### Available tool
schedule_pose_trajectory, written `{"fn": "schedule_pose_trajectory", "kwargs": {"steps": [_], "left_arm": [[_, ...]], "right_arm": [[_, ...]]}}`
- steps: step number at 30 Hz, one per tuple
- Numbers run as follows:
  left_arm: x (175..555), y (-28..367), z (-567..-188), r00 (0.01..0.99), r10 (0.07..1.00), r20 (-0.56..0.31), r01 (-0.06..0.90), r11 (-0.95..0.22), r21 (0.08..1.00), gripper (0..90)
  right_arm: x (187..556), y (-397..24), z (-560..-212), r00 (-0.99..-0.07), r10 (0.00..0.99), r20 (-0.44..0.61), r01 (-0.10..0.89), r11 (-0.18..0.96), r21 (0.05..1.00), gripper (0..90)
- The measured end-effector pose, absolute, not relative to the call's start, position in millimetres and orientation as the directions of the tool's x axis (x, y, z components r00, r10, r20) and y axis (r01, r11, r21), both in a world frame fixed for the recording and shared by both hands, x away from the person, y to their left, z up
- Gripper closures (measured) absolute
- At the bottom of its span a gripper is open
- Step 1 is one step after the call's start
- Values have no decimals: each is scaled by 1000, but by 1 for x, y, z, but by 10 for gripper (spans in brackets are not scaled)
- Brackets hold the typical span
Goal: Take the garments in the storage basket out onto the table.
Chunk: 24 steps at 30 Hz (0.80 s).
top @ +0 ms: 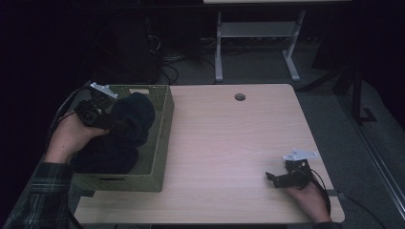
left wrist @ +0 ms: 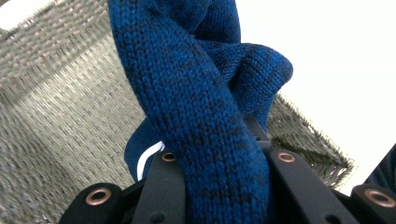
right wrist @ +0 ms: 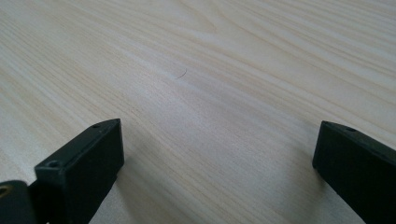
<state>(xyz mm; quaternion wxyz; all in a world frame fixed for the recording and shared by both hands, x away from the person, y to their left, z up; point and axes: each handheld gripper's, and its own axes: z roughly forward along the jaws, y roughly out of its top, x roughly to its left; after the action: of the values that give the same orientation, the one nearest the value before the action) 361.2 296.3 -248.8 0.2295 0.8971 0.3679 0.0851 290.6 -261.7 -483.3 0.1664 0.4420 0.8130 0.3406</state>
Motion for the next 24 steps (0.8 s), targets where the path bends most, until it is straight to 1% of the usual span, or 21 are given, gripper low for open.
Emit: {"fn": "schedule_pose_trajectory", "kwargs": {"steps": [14, 24], "left_arm": [[367, 278, -212, 743, 668, 25, 570, -653, 499, 759], [371, 258, -188, 764, 643, 53, 531, -674, 514, 765]], "right_arm": [[291, -262, -483, -554, 832, 31, 605, 377, 701, 15], [291, -262, -483, -554, 832, 31, 606, 377, 701, 16]]}}
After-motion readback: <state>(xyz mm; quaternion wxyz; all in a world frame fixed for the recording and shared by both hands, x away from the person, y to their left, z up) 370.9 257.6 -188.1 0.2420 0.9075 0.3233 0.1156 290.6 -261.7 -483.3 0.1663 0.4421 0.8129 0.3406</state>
